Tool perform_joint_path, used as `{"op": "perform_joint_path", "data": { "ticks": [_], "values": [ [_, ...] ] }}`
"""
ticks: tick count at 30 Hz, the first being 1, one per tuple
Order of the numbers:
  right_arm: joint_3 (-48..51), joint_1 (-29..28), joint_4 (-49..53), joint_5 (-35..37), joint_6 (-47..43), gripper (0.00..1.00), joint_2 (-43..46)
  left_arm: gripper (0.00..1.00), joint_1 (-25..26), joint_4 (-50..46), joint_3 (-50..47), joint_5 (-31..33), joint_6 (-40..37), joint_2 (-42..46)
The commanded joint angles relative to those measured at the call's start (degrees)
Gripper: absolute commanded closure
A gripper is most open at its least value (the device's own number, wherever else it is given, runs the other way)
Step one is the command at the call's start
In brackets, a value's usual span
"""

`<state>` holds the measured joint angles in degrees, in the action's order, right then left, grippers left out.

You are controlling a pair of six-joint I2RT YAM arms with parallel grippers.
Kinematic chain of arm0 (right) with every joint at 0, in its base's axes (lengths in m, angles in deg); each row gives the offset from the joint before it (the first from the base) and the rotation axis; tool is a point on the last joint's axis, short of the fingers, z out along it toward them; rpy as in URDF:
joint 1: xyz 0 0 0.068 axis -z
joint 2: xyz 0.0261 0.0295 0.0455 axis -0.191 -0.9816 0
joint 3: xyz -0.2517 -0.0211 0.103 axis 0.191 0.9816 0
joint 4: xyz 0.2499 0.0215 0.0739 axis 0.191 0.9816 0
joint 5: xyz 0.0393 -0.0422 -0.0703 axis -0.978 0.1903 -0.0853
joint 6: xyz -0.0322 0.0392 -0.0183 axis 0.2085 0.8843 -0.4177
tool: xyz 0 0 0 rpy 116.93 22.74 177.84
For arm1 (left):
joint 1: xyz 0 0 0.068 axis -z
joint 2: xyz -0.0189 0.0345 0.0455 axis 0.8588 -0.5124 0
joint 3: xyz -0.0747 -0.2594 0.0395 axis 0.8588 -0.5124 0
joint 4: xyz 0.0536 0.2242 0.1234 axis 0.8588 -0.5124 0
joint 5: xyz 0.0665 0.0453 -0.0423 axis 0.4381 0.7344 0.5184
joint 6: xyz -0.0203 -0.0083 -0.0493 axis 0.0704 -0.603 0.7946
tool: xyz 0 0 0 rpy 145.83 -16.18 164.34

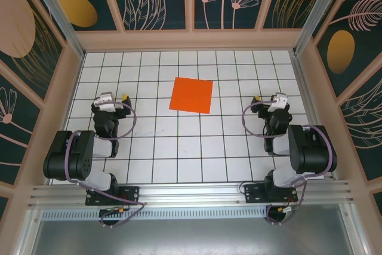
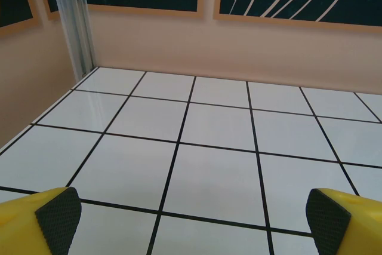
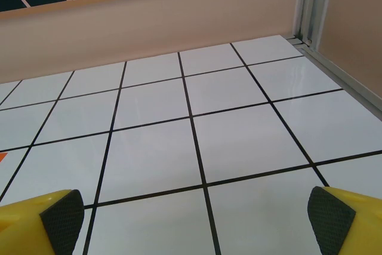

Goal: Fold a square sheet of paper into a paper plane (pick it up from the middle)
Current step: Rotate the paper at the center of the table.

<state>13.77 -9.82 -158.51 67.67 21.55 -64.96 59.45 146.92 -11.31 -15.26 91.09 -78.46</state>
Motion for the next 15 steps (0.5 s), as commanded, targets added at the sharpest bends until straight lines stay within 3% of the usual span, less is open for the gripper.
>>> {"op": "perform_joint_path", "data": {
  "ticks": [1,15],
  "values": [
    [-0.8,0.6,-1.4,-1.3,-0.7,0.01,-0.4,0.01,-0.4,0.9,0.5,-0.7,-0.7,0.0],
    [-0.9,1.1,-1.2,-3.2,-0.5,0.01,-0.4,0.01,-0.4,0.7,0.7,-0.6,-0.7,-0.2]
  ]
}}
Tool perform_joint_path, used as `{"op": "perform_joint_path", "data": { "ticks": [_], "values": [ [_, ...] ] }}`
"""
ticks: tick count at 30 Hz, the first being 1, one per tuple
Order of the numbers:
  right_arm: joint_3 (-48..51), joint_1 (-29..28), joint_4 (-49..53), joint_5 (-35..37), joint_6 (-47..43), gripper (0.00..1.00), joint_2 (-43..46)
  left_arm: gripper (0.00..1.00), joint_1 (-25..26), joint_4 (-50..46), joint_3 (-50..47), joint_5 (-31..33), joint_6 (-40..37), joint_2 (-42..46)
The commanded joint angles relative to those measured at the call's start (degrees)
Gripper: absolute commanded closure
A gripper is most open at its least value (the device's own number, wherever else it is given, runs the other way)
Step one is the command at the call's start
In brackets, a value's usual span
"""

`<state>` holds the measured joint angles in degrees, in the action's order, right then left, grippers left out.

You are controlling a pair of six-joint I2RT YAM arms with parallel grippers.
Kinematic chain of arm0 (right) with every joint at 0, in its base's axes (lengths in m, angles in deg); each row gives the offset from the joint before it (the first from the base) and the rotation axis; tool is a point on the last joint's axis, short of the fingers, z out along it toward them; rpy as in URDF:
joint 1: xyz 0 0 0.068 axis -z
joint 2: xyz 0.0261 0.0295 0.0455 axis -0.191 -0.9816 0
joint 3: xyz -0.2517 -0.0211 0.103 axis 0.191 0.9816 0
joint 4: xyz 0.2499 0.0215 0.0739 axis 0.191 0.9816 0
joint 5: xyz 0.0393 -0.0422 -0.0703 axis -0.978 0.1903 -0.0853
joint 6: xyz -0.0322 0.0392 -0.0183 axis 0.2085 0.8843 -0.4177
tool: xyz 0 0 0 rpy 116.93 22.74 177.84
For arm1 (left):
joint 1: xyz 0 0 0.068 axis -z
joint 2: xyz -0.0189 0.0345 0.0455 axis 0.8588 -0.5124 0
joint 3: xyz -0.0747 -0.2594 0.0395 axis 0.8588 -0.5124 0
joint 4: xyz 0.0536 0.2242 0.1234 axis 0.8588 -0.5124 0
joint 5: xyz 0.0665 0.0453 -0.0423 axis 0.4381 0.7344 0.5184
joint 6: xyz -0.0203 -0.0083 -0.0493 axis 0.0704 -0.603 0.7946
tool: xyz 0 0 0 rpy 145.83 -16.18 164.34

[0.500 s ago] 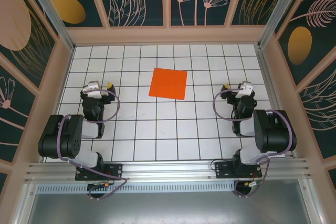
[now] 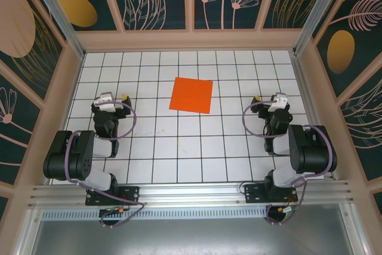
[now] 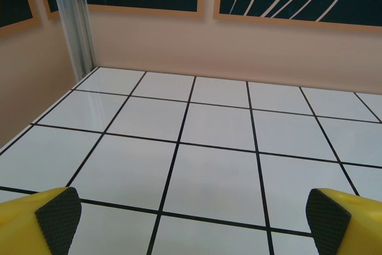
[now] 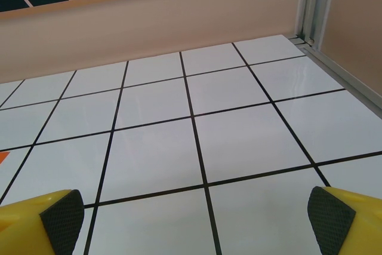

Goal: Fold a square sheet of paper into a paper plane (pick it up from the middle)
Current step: Rotate the paper at the center of the table.

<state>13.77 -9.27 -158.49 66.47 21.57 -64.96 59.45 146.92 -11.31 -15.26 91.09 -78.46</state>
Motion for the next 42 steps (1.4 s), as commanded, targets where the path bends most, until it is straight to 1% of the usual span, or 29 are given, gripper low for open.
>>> {"op": "perform_joint_path", "data": {
  "ticks": [1,6,8,10,11,13,15,18,20,22,26,29,31,35,37,42],
  "values": [
    [-0.9,0.5,-1.3,-2.0,-0.6,0.01,-0.3,0.01,-0.4,0.7,0.7,-0.7,-0.7,-0.1],
    [-0.8,0.5,-1.5,-2.3,-0.7,0.01,-0.3,0.02,-0.3,1.1,0.3,-0.7,-0.7,0.0],
    [-2.1,0.3,1.9,-2.8,-1.1,0.01,1.0,0.02,-0.4,-0.6,0.9,-0.5,-0.7,1.3],
    [-4.3,-0.3,8.4,-1.7,-1.5,0.01,4.5,0.02,-0.4,-6.1,2.5,1.1,-0.1,4.4],
    [-5.9,-0.6,12.6,-0.7,-1.5,0.01,6.3,0.02,-0.4,-9.6,3.5,2.9,0.7,6.4],
    [-9.2,-1.7,20.2,3.9,-0.4,0.01,9.7,0.01,-0.4,-16.4,5.6,6.7,2.3,10.2],
    [-13.8,-2.7,29.6,5.5,3.5,0.01,12.0,0.02,-0.4,-24.1,8.2,10.1,4.5,13.9],
    [-22.6,-4.6,45.1,7.1,12.6,0.01,11.3,0.02,-0.4,-34.4,12.2,12.6,9.9,18.3],
    [-30.4,-6.7,56.3,6.1,17.8,0.01,7.9,0.01,-0.4,-42.1,15.7,11.6,13.1,20.4],
    [-36.5,-10.0,63.0,6.1,20.3,0.01,3.3,0.01,-0.4,-46.7,18.3,9.4,13.7,21.5],
    [-46.1,-19.2,70.3,7.6,21.4,0.01,-6.3,0.02,-0.4,-53.8,21.7,7.3,15.3,23.3],
    [-52.2,-23.9,73.0,7.0,22.5,0.01,-12.9,0.02,-0.4,-58.6,24.2,7.6,17.9,23.8],
    [-56.3,-26.7,75.0,7.5,22.7,0.01,-17.1,0.01,-0.3,-60.0,25.0,7.1,17.6,23.9],
    [-65.2,-31.2,82.0,11.0,22.4,0.01,-25.9,0.01,-0.4,-61.3,25.8,4.7,16.3,23.2],
    [-68.9,-32.7,85.2,12.8,22.0,0.01,-29.5,0.02,-0.4,-61.1,25.7,3.7,15.9,22.9],
    [-76.4,-35.3,92.1,16.4,20.7,0.01,-36.3,0.02,-0.4,-60.8,25.7,3.7,15.8,22.1]
  ]
}}
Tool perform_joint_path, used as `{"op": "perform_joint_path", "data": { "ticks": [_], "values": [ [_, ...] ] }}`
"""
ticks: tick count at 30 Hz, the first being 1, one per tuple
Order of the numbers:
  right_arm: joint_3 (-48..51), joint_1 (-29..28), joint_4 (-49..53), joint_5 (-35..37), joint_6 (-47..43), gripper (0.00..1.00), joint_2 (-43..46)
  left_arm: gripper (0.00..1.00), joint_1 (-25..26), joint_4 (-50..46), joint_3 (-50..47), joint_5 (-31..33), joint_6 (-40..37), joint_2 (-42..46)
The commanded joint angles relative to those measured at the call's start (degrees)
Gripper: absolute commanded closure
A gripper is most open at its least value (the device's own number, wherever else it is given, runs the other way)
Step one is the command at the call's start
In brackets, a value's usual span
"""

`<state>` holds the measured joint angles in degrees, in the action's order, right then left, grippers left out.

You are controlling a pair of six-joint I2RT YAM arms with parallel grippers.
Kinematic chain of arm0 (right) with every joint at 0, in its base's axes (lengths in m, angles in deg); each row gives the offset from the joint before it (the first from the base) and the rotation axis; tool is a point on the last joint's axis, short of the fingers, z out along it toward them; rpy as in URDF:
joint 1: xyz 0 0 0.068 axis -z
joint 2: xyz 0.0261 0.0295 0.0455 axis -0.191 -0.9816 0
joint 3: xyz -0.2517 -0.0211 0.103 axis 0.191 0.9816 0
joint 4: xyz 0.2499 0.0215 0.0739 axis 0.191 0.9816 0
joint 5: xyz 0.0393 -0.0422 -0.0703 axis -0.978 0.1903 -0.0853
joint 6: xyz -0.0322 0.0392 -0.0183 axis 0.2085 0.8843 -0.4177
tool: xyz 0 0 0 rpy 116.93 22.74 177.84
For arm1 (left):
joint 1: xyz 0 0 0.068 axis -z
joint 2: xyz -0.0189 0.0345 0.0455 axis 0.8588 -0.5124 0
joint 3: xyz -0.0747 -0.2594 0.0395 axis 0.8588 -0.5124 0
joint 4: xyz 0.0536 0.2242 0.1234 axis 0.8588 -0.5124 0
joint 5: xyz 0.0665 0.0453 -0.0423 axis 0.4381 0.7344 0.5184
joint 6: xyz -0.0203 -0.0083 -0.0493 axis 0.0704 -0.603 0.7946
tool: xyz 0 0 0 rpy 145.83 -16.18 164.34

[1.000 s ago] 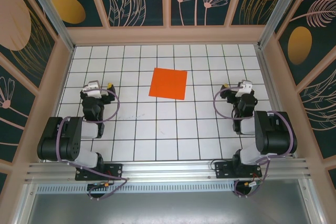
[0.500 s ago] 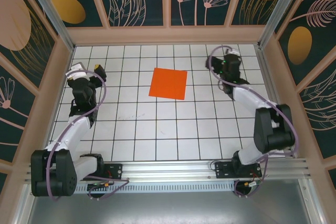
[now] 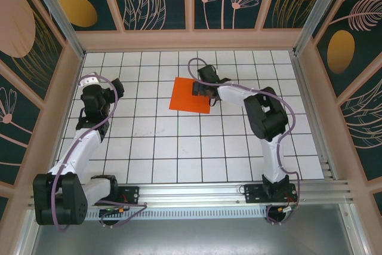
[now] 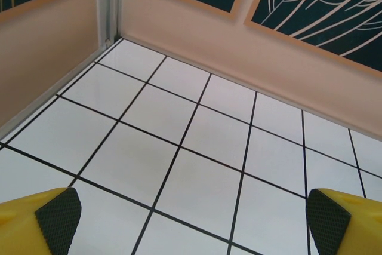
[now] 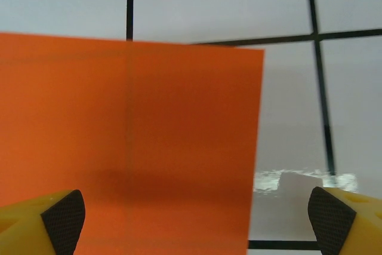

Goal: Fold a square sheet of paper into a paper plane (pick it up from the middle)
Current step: Rotate the paper at the center of the table.

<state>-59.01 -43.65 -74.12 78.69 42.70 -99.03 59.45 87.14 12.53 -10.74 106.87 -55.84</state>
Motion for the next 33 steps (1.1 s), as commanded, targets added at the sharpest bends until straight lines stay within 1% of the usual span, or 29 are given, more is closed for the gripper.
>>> {"op": "perform_joint_path", "data": {
  "ticks": [1,4,8,10,14,17,18,20,22,25,28,29,33],
  "values": [
    [-4.6,-1.2,9.0,4.9,-0.8,0.01,-3.3,0.01,-0.4,-1.1,1.9,-0.8,-0.1,-0.6],
    [-5.3,-1.5,11.6,6.0,-1.8,0.01,-4.9,0.01,-0.4,-1.0,1.7,-0.7,-0.3,-0.8],
    [-1.6,-1.5,13.4,6.5,-5.3,0.01,-4.2,0.02,-0.4,-1.1,1.7,-0.7,-0.3,-1.1],
    [2.1,-1.6,14.5,7.9,-8.7,0.01,-2.8,0.01,-0.4,-1.4,1.7,-0.7,-0.3,-1.3],
    [12.6,-1.8,16.4,10.2,-14.9,0.01,2.0,0.01,-0.4,-1.8,2.0,-1.0,-0.1,-1.6],
    [18.7,-1.7,17.5,12.7,-17.1,0.01,7.1,0.01,-0.4,-1.9,2.3,-1.3,0.2,-1.8],
    [19.3,-1.5,17.7,13.4,-17.0,0.01,8.6,0.01,-0.4,-1.9,2.4,-1.5,0.4,-1.8],
    [17.4,-0.8,17.9,12.6,-15.6,0.01,11.2,0.01,-0.4,-2.0,2.8,-2.0,0.5,-2.1],
    [13.4,-1.1,17.5,9.7,-13.8,0.01,12.5,0.01,-0.4,-2.4,3.3,-2.1,0.8,-2.3],
    [8.1,-1.8,14.3,0.2,-11.1,0.01,12.8,0.01,-0.4,-3.4,3.7,-2.2,0.7,-2.5],
    [3.8,-2.3,11.6,-8.2,-8.4,0.02,10.4,0.01,-0.4,-4.1,3.6,-1.8,0.4,-2.3],
    [2.4,-2.5,11.4,-9.2,-8.2,0.03,9.0,0.01,-0.4,-4.3,3.6,-1.5,0.4,-2.4],
    [-2.0,-3.0,13.9,-8.3,-11.3,0.07,4.7,0.01,-0.4,-4.4,3.4,-1.6,0.3,-2.3]
  ]
}}
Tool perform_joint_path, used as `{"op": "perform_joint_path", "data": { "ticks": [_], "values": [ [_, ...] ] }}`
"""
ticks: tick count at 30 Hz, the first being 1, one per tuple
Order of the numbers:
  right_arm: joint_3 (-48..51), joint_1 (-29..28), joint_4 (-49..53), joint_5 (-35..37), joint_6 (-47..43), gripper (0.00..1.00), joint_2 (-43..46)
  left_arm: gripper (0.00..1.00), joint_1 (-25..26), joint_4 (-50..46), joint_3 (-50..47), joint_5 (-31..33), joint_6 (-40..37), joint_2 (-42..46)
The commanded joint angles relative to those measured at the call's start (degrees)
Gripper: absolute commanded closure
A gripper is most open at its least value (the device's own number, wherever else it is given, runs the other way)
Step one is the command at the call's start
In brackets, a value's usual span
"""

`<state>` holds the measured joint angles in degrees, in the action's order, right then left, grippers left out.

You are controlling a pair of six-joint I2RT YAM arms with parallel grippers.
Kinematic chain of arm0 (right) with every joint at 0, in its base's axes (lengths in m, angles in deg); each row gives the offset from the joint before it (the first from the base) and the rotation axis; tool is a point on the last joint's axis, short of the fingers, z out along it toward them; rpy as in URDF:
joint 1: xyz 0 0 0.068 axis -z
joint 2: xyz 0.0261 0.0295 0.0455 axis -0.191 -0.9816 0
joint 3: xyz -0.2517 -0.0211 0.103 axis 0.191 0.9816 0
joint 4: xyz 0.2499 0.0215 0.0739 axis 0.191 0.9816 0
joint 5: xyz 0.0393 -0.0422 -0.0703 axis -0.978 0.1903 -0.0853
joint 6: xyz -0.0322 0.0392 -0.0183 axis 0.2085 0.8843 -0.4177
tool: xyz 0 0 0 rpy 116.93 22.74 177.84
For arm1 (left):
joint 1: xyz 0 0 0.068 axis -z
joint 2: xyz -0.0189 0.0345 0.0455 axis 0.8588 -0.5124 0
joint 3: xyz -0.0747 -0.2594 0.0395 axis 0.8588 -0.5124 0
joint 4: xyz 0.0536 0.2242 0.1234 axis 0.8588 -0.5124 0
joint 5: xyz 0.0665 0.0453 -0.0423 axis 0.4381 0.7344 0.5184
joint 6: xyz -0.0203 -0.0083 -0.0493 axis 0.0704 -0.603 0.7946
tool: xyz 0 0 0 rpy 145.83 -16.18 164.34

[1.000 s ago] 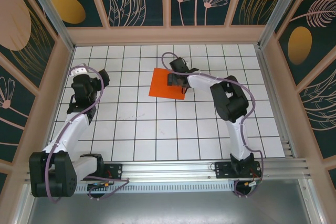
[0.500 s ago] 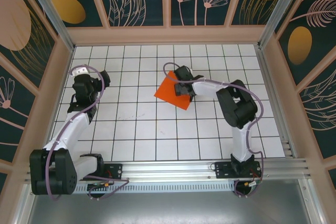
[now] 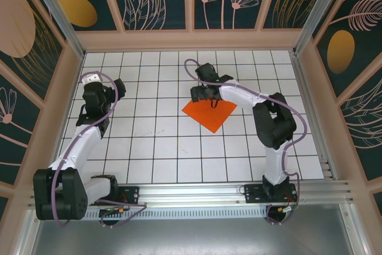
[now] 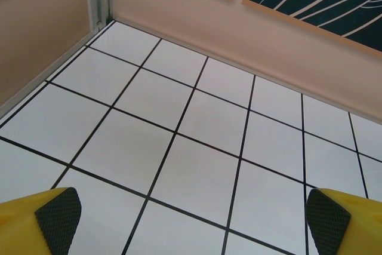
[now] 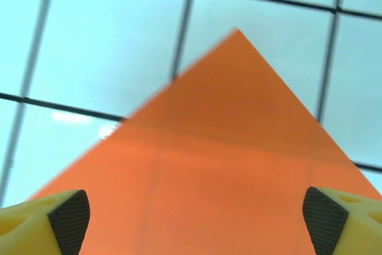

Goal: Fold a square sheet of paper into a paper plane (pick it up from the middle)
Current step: Rotate the paper at the center of the table.

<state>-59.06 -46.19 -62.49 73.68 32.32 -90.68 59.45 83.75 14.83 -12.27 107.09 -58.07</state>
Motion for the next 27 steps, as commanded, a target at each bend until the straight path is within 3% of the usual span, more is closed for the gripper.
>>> {"op": "perform_joint_path", "data": {
  "ticks": [1,6,16,20,27],
  "values": [
    [-2.5,-0.5,2.7,-3.6,-2.6,0.07,-4.4,0.01,-0.4,-1.0,1.1,-0.1,0.0,-0.2],
    [-4.5,-0.1,3.3,-5.0,-6.1,0.07,-7.2,0.01,-0.4,-0.6,1.1,-0.6,0.2,-1.0],
    [-5.6,6.9,-0.2,-14.2,3.5,0.04,-11.0,0.01,-0.4,-0.9,1.5,-0.9,0.1,-1.9],
    [-1.2,9.6,-0.6,-13.5,7.8,0.03,-9.6,0.01,-0.4,-1.1,1.6,-1.0,0.2,-2.0],
    [15.8,12.0,-1.5,-9.7,16.7,0.03,1.7,0.01,-0.4,-1.5,1.8,-1.9,0.9,-2.5]
  ]
}}
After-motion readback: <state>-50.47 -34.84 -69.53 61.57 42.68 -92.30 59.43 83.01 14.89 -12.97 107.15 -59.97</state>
